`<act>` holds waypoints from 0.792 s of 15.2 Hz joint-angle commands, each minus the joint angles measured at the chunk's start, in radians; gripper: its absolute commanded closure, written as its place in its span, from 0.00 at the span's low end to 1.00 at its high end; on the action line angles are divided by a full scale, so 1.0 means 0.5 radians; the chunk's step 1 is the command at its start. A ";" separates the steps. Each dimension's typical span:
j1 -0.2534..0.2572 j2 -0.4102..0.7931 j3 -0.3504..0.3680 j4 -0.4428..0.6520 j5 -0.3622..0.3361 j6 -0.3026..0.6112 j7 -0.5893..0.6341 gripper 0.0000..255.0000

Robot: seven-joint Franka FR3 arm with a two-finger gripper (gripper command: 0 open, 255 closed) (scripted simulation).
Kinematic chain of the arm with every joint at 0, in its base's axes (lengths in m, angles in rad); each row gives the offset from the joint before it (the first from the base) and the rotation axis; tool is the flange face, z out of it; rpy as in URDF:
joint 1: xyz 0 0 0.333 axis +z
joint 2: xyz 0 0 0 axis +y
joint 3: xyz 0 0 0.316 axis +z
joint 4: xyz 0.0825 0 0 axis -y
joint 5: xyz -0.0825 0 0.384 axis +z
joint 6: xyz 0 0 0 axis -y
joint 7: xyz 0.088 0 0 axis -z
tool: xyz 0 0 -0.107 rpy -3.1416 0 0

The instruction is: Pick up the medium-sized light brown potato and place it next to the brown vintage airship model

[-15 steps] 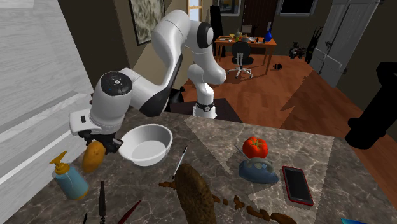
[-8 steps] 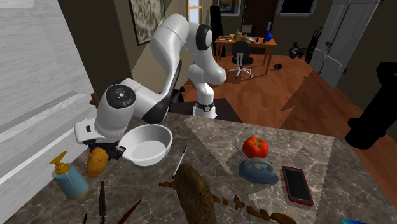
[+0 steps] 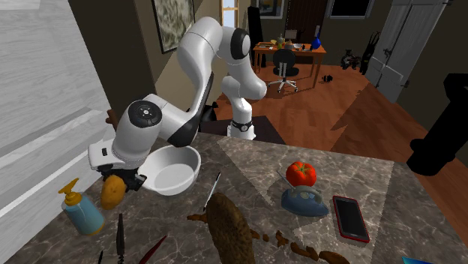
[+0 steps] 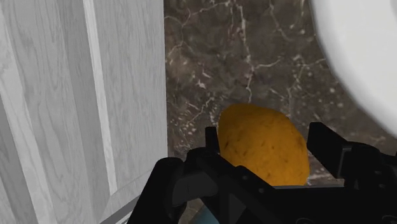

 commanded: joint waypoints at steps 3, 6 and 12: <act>0.001 0.090 0.003 -0.019 0.006 -0.011 0.004 1.00; 0.011 0.072 0.008 -0.032 0.006 -0.024 0.012 0.00; 0.015 0.056 0.017 -0.013 0.017 -0.058 -0.002 0.00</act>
